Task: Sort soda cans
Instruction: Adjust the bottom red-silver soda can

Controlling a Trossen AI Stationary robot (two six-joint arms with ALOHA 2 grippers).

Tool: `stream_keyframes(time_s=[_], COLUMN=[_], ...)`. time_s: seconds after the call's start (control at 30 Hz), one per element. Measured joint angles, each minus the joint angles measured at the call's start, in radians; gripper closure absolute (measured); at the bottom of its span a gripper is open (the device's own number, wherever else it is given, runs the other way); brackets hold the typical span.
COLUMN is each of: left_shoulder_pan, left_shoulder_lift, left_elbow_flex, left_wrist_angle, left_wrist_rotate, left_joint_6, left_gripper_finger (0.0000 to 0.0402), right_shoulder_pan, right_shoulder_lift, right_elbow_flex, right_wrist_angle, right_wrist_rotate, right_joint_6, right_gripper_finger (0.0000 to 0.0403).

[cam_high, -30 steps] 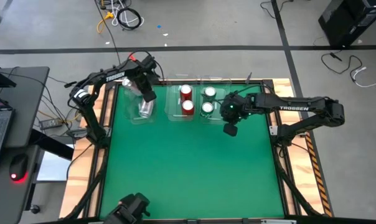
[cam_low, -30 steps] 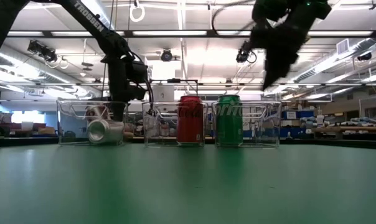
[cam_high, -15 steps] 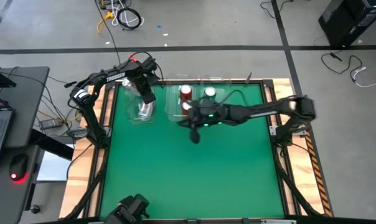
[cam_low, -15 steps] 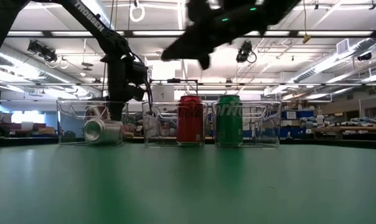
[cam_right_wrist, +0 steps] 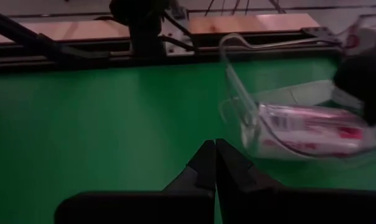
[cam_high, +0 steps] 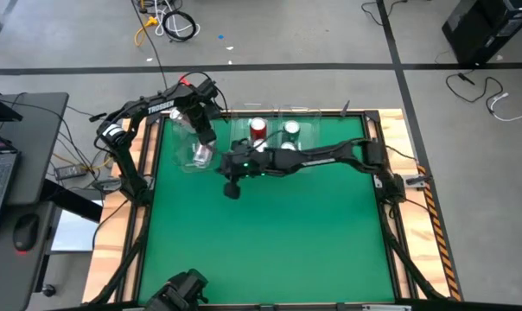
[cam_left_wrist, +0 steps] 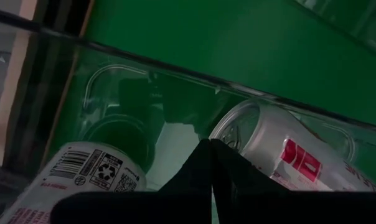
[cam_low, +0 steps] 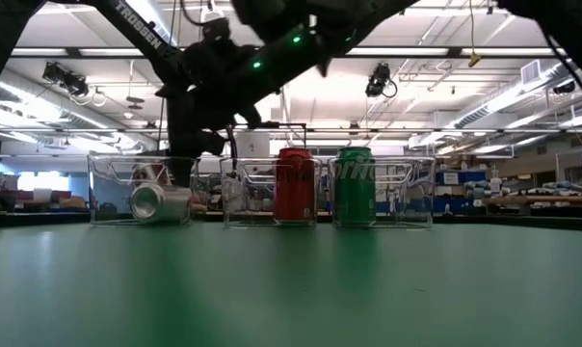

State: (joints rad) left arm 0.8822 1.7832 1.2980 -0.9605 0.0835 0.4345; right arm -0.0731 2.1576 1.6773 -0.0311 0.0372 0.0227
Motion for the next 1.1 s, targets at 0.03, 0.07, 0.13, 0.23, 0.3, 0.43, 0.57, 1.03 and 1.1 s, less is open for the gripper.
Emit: stream_keyframes(time_s=[0.03, 0.07, 0.13, 0.23, 0.3, 0.43, 0.57, 1.03, 1.1], left_shoulder_pan=[0.0, 0.0, 0.001, 0.001, 0.001, 0.001, 0.001, -0.007, -0.009], left_shoulder_lift=[0.0, 0.0, 0.0, 0.0, 0.0, 0.0, 0.0, -0.058, -0.092], left_elbow_flex=[0.0, 0.0, 0.0, 0.0, 0.0, 0.0, 0.0, 0.0, 0.0], left_wrist_angle=[0.0, -0.001, -0.002, -0.003, -0.003, -0.008, -0.03, -0.096, -0.098], left_wrist_rotate=[0.0, 0.0, 0.0, 0.0, 0.0, 0.0, 0.002, 0.02, 0.024], left_joint_6=[0.0, 0.0, 0.0, 0.0, 0.0, 0.0, 0.004, 0.001, -0.003], left_gripper_finger=[0.0401, 0.0401, 0.0401, 0.0401, 0.0401, 0.0401, 0.0401, 0.0401, 0.0401], right_shoulder_pan=[0.0, 0.0, -0.004, -0.011, -0.017, -0.034, -0.053, -0.069, -0.072], right_shoulder_lift=[0.024, 0.047, 0.093, 0.16, 0.198, 0.26, 0.299, 0.3, 0.3], right_elbow_flex=[0.022, 0.045, 0.087, 0.151, 0.191, 0.256, 0.299, 0.301, 0.301], right_wrist_angle=[-0.004, -0.003, -0.002, -0.003, -0.003, -0.014, -0.038, -0.045, -0.045], right_wrist_rotate=[0.0, 0.0, 0.004, 0.034, 0.044, 0.051, 0.074, 0.06, 0.066], right_joint_6=[0.0, 0.0, 0.0, -0.008, -0.017, -0.014, 0.01, 0.027, 0.027], right_gripper_finger=[0.0403, 0.0403, 0.0403, 0.0403, 0.0403, 0.0403, 0.0403, 0.0403, 0.0403])
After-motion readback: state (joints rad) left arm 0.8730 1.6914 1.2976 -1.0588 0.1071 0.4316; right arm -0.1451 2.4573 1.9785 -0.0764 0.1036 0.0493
